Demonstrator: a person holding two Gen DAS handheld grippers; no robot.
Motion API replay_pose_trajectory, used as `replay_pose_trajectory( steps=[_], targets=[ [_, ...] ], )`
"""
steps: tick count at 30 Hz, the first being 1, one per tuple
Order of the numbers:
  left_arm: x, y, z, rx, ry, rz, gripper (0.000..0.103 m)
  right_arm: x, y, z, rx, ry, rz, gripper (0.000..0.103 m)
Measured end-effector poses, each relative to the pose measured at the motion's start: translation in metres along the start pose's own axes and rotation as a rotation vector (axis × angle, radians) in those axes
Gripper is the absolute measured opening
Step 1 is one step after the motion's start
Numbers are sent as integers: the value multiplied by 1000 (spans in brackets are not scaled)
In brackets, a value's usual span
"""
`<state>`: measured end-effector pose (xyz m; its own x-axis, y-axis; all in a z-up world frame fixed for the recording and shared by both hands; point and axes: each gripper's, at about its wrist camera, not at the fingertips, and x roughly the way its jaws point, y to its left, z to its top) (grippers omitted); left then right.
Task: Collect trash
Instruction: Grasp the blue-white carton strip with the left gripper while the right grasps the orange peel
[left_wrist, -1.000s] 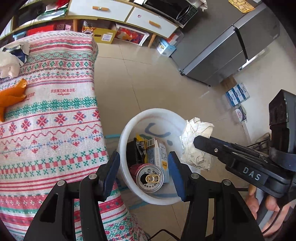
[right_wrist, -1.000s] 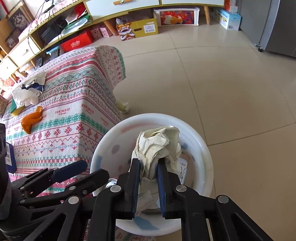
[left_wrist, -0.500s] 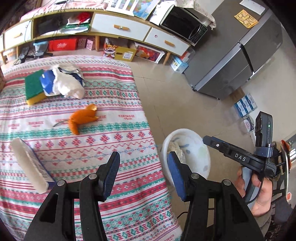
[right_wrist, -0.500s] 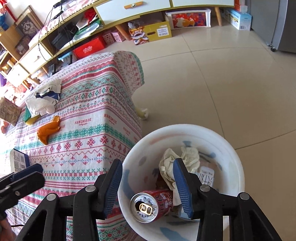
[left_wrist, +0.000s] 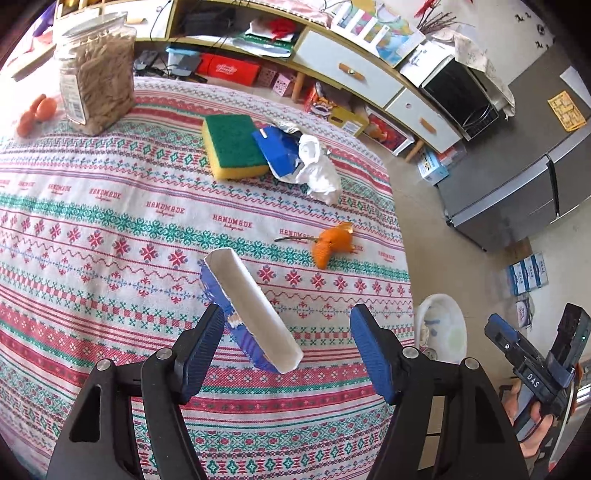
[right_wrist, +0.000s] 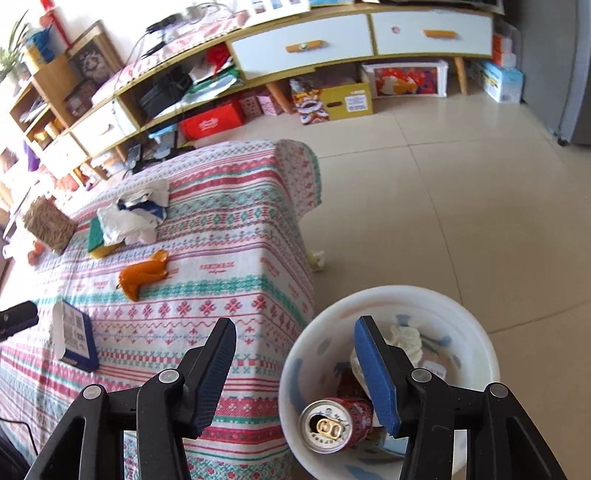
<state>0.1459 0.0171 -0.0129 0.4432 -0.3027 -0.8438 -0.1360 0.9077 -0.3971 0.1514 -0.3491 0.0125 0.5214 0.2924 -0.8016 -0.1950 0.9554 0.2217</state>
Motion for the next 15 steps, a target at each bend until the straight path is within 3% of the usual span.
replay_pose_trajectory(
  steps=[9,10,11,13,15],
  targets=[
    [38,6,-4,3,30,61,70,33,67,-3,-196,39,-1,62],
    [40,8,-4,5,31,54,63,38,74,-2,-213,43,1,62],
    [40,10,-4,12,38,56,43,43,81,-2,-234,47,3,62],
    [34,13,-2,13,23,37,35,52,97,-1,-282,54,6,63],
    [26,18,0,18,7,36,19,63,114,-1,-348,58,5,65]
  ],
)
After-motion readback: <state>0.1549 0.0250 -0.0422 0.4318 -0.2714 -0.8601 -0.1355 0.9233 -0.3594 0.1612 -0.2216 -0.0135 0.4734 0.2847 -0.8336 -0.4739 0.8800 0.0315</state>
